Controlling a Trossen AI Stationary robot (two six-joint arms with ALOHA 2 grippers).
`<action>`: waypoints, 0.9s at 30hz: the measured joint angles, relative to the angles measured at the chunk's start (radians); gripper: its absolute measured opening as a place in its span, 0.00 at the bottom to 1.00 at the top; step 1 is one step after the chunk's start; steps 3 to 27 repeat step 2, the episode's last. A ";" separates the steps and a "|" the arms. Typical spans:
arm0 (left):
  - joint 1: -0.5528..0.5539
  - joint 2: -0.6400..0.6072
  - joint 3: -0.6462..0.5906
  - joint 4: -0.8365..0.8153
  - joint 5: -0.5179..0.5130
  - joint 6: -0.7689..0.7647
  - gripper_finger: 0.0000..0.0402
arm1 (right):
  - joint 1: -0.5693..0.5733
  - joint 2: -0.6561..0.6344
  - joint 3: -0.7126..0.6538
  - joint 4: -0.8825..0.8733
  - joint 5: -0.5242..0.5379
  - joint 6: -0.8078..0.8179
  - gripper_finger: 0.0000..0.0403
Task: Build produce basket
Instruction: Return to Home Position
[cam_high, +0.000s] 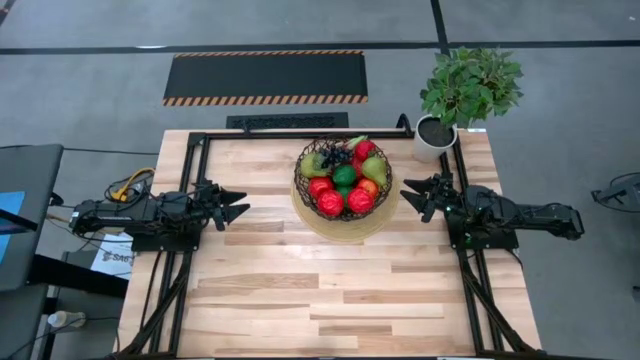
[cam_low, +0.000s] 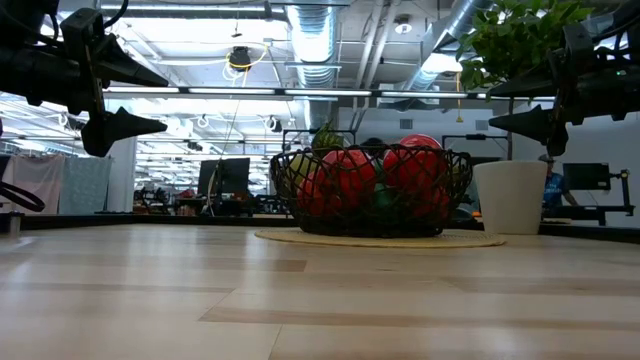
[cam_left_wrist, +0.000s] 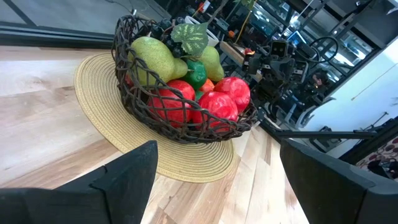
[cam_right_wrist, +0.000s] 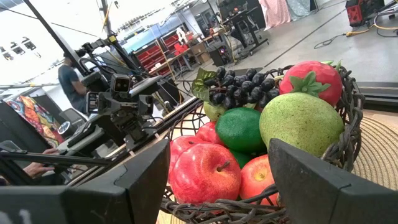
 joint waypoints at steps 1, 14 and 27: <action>0.000 0.000 0.000 0.000 0.000 0.000 0.81 | 0.000 0.000 0.000 0.000 0.000 0.000 0.72; 0.000 0.000 0.000 0.000 0.000 0.000 0.81 | 0.000 0.000 0.000 0.000 0.000 0.000 0.72; 0.000 0.000 0.000 0.000 0.000 0.000 0.81 | 0.000 0.000 0.000 0.000 0.000 0.000 0.72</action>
